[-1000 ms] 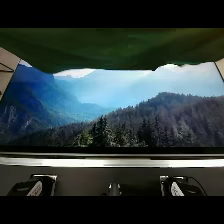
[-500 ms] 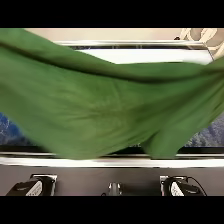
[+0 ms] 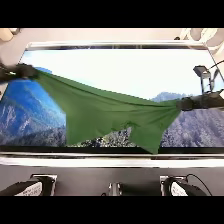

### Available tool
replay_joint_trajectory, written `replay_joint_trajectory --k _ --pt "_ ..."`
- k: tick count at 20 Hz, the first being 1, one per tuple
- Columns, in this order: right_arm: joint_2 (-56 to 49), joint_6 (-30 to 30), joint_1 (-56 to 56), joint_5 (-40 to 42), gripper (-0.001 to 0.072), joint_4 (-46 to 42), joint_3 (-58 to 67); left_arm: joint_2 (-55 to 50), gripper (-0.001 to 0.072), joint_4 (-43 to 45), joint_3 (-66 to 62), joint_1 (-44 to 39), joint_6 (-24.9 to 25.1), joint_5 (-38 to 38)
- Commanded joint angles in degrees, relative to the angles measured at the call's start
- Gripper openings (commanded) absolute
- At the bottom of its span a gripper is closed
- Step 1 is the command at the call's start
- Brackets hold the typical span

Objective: Fold the shirts.

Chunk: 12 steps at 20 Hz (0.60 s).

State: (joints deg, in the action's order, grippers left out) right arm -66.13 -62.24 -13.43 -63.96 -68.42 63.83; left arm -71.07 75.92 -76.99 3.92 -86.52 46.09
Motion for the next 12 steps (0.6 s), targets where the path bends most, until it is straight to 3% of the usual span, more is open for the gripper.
replay_joint_trajectory --k 1,4,7,8,9,10,11,12 --pt "-9.27 -2.95 0.02 21.35 0.0021 8.46 -3.96 -10.67 0.0040 -8.46 2.71 -1.49 0.39 -6.21" --pt "-14.95 -3.13 0.13 23.50 0.0021 16.13 -3.96 -16.39 0.0040 -16.50 2.71 -2.67 0.42 -4.20" --pt "-18.10 -2.78 0.11 23.58 0.0030 18.45 -3.96 -19.06 0.0040 -18.08 2.71 -4.81 0.44 0.42" --pt "-18.03 -2.21 -0.07 23.34 0.0112 18.29 -3.72 -19.30 0.0046 -18.12 2.71 -5.16 0.44 1.75" --pt "-17.64 -0.76 -0.85 21.81 0.0321 18.18 -2.67 -19.23 0.0196 -17.99 2.29 -5.05 0.50 3.89" --pt "-17.00 1.68 -2.21 19.04 0.0474 18.01 -1.05 -19.21 0.0483 -16.96 0.83 -3.96 0.48 7.80" --pt "-16.22 4.66 -4.35 14.64 0.0500 16.98 1.31 -19.19 0.0583 -15.67 -1.18 -2.29 0.48 12.63" --pt "-15.37 5.53 -7.15 9.55 0.0517 14.47 3.78 -19.17 0.0582 -13.68 -3.61 -0.02 0.52 18.80"
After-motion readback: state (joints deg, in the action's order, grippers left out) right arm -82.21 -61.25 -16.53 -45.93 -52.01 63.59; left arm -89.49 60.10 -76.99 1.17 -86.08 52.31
